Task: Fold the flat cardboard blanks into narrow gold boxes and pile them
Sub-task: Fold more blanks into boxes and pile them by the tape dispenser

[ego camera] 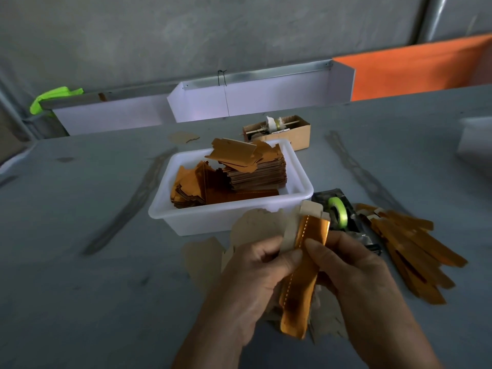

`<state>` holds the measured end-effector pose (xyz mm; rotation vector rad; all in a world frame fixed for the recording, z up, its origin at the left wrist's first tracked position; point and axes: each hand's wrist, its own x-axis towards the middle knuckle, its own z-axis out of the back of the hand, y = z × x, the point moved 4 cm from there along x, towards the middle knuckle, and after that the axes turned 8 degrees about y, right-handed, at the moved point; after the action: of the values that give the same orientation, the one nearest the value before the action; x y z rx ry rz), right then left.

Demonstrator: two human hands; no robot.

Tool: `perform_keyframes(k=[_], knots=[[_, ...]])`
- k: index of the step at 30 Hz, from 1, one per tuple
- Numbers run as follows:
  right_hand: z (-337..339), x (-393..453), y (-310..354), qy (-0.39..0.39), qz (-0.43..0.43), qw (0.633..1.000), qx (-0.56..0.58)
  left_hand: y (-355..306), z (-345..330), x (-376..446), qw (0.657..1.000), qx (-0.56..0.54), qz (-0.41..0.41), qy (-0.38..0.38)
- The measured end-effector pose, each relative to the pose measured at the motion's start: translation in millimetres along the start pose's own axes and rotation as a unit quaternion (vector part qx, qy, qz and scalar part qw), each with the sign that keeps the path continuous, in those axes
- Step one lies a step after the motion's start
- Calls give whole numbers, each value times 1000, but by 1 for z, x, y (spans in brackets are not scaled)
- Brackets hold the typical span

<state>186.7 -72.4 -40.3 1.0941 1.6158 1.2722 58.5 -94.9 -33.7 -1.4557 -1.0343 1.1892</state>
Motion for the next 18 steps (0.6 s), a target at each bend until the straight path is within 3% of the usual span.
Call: perform_keyframes(k=[5, 10, 18], knots=[[3, 2, -4, -18, -8, 1000, 12, -3, -4, -2, 992, 113, -13, -53], [6, 2, -4, -33, -3, 999, 10, -4, -2, 1, 979, 141, -41, -139], [3, 2, -2, -38, 5, 999, -5, -3, -8, 0, 932, 284, -108, -197]])
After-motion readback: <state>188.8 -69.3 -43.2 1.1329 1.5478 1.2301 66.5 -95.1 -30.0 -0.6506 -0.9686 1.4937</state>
